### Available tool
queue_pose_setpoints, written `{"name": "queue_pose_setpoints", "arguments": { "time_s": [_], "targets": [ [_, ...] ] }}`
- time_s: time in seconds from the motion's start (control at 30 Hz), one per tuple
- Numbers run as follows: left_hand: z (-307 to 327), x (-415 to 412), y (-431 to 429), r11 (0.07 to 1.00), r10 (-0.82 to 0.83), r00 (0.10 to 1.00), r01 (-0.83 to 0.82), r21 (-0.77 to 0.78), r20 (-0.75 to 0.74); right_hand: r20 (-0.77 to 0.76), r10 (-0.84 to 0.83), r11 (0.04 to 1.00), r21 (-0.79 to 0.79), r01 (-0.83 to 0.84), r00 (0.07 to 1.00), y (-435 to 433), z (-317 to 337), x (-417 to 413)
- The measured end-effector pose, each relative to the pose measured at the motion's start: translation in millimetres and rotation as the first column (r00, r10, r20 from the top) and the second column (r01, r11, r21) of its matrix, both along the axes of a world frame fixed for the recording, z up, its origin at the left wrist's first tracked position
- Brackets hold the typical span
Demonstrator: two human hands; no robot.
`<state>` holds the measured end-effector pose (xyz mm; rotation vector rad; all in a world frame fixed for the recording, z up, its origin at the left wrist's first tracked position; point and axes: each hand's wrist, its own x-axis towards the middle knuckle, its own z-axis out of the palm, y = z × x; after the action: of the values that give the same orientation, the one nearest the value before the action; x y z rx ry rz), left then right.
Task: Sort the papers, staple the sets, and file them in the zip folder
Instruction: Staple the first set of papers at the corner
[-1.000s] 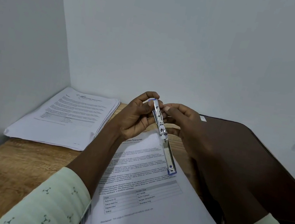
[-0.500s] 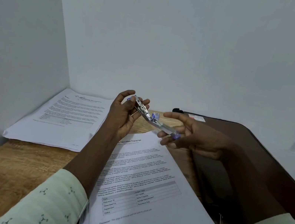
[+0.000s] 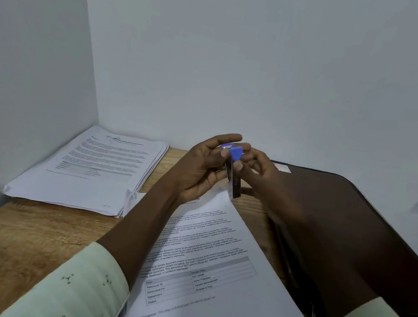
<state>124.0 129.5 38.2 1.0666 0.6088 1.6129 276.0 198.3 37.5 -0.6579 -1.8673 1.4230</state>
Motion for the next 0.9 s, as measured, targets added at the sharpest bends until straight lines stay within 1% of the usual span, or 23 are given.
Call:
{"name": "queue_pose_setpoints", "arguments": {
  "time_s": [0.07,0.13,0.27,0.4,0.5,0.6,0.8,0.9],
  "targets": [
    [0,2,2,1.000,0.002,1.000,-0.002,0.028,-0.004,-0.062,0.133,0.983,-0.122,-0.140,0.989,-4,-2,0],
    [0,4,2,1.000,-0.013,1.000,0.014,0.018,-0.023,-0.133,0.182,0.972,-0.124,-0.199,0.974,-7,-5,-4],
    [2,8,3,1.000,0.008,0.987,-0.005,0.024,-0.163,-0.179,0.136,0.990,-0.024,-0.142,0.974,-1,-9,-7],
    [2,5,4,0.996,0.052,0.972,-0.034,0.082,-0.227,-0.204,0.080,0.994,0.086,-0.063,0.976,0,-10,-8],
    [3,8,3,0.992,0.078,0.966,-0.050,0.119,-0.247,-0.212,0.043,0.987,0.163,-0.008,0.976,1,-14,-9],
    [4,11,2,0.987,0.109,0.956,-0.072,0.144,-0.272,-0.226,0.009,0.978,0.205,0.038,0.974,2,-15,-9],
    [4,12,1,0.985,0.153,0.933,-0.115,0.132,-0.326,-0.206,0.027,0.983,0.184,0.012,0.978,4,-16,-9],
    [4,11,0,0.983,0.177,0.918,-0.147,0.110,-0.355,-0.201,0.085,0.991,0.116,-0.062,0.976,3,-15,-8]
  ]
}}
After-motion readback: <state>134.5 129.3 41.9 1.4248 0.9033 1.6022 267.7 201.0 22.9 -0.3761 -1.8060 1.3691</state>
